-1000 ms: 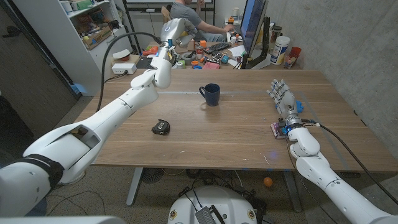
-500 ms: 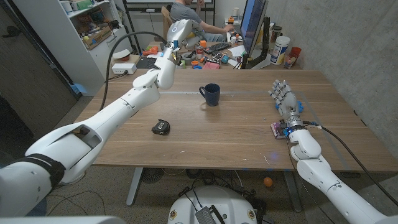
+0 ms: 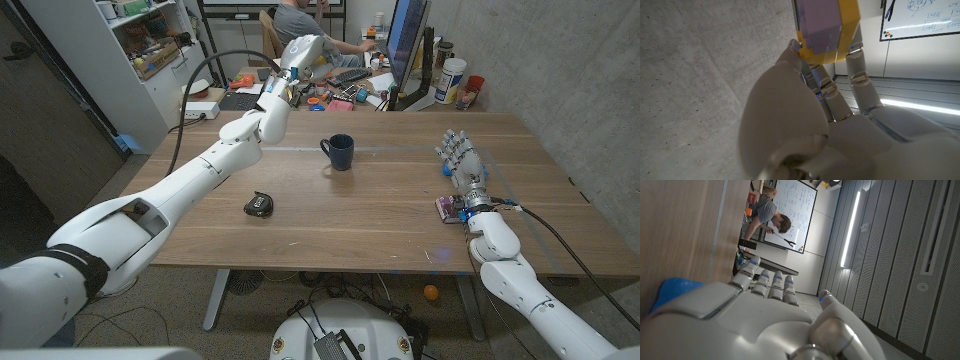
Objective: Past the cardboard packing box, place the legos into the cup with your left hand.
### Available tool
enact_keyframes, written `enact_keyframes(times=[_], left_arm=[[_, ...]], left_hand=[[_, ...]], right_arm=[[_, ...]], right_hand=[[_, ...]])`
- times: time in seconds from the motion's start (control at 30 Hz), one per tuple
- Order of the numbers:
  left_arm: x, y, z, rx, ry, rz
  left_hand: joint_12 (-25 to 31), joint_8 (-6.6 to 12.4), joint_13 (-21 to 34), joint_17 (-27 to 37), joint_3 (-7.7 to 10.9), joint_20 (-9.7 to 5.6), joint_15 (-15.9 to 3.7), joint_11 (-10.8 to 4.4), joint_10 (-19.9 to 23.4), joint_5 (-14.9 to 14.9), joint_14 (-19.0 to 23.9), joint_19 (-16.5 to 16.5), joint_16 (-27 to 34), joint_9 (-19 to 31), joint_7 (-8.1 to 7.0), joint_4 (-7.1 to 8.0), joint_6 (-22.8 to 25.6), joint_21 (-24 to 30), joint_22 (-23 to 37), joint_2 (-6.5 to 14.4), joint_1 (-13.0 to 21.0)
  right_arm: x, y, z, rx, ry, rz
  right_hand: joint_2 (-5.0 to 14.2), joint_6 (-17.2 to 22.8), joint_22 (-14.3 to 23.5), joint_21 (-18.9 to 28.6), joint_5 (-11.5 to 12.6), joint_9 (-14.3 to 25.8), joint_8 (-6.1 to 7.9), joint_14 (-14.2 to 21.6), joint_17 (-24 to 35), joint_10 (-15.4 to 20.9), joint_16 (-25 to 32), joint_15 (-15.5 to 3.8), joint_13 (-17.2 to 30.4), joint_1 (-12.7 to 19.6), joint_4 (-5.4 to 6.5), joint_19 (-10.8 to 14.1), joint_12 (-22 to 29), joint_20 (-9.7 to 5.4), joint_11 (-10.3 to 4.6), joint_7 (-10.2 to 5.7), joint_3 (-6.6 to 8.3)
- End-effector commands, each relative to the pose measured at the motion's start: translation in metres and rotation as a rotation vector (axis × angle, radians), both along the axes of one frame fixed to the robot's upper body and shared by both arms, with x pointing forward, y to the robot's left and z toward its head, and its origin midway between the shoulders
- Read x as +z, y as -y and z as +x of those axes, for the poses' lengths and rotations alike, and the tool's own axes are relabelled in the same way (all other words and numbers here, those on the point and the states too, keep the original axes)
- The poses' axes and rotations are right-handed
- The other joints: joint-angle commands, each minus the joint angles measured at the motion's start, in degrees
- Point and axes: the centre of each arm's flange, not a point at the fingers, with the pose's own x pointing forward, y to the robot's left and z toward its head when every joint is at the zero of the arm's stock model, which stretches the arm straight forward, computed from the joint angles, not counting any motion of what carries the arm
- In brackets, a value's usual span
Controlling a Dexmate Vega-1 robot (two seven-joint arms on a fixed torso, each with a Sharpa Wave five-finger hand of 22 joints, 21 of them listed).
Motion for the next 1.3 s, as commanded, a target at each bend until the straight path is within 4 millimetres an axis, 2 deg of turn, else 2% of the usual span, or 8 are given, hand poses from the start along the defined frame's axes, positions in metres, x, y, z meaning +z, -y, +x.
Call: enact_keyframes(times=[0.03, 0.6, 0.87, 1.3], left_arm=[[-0.014, 0.012, 0.002, -0.017, -0.026, 0.056], [-0.045, 0.012, 0.013, -0.039, -0.091, 0.056], [-0.052, 0.009, 0.016, -0.029, -0.066, 0.056], [-0.063, 0.014, 0.034, -0.032, -0.07, 0.039]], left_hand=[[-0.4, -0.31, 0.2, 0.1, 1.19, -9.97, -3.49, 0.02, 0.4, 0.2, 0.7, -3.9, 0.0, 0.2, 0.05, -0.79, 0.7, 0.5, 0.2, 3.3, 3.9], [-0.7, -0.55, 0.4, 0.4, 1.38, -9.94, -3.49, -0.13, 0.4, 0.2, 0.8, -4.4, -0.3, 0.3, 0.02, -0.82, 1.0, 1.2, 0.0, 3.2, 3.9], [-0.7, -0.71, 0.6, 0.5, 1.48, -9.93, -3.49, -0.09, 0.5, 0.3, 0.9, -4.6, -0.5, 0.3, 0.09, -0.83, 1.0, 1.5, -0.1, 3.1, 3.9], [-1.0, -0.86, 0.7, 0.7, 1.58, -9.92, -3.49, -0.02, 0.7, 0.2, 0.9, -4.9, -0.7, 0.3, 0.05, -0.85, 1.3, 2.1, -0.2, 3.0, 3.9]], right_arm=[[-0.001, 0.003, -0.003, -0.003, 0.005, 0.004], [0.001, 0.004, -0.002, -0.006, 0.005, -0.005], [0.003, 0.003, -0.003, -0.008, 0.01, -0.008], [0.003, 0.002, -0.006, -0.015, 0.016, -0.007]], right_hand=[[-0.06, 0.6, 0.1, 0.3, 0.3, 0.2, 0.13, 0.3, 0.2, 0.3, -0.1, 0.01, 0.2, -0.3, -0.02, 0.0, 0.0, -0.35, 0.12, -0.05, -0.16], [-0.05, 0.7, 0.1, 0.3, 0.4, 0.2, 0.13, 0.4, 0.2, 0.4, -0.1, -0.01, 0.2, -0.3, 0.0, 0.0, 0.0, -0.35, 0.16, -0.1, -0.27], [-0.05, 0.7, 0.1, 0.3, 0.4, 0.2, 0.12, 0.3, 0.2, 0.4, -0.1, 0.02, 0.2, -0.3, 0.01, 0.0, 0.0, -0.35, 0.05, -0.04, -0.31], [-0.07, 0.9, 0.1, 0.3, 0.4, 0.2, 0.16, 0.6, 0.2, 0.7, 0.0, -0.01, 0.2, -0.3, 0.02, 0.0, 0.1, -0.26, 0.17, -0.07, -0.42]])
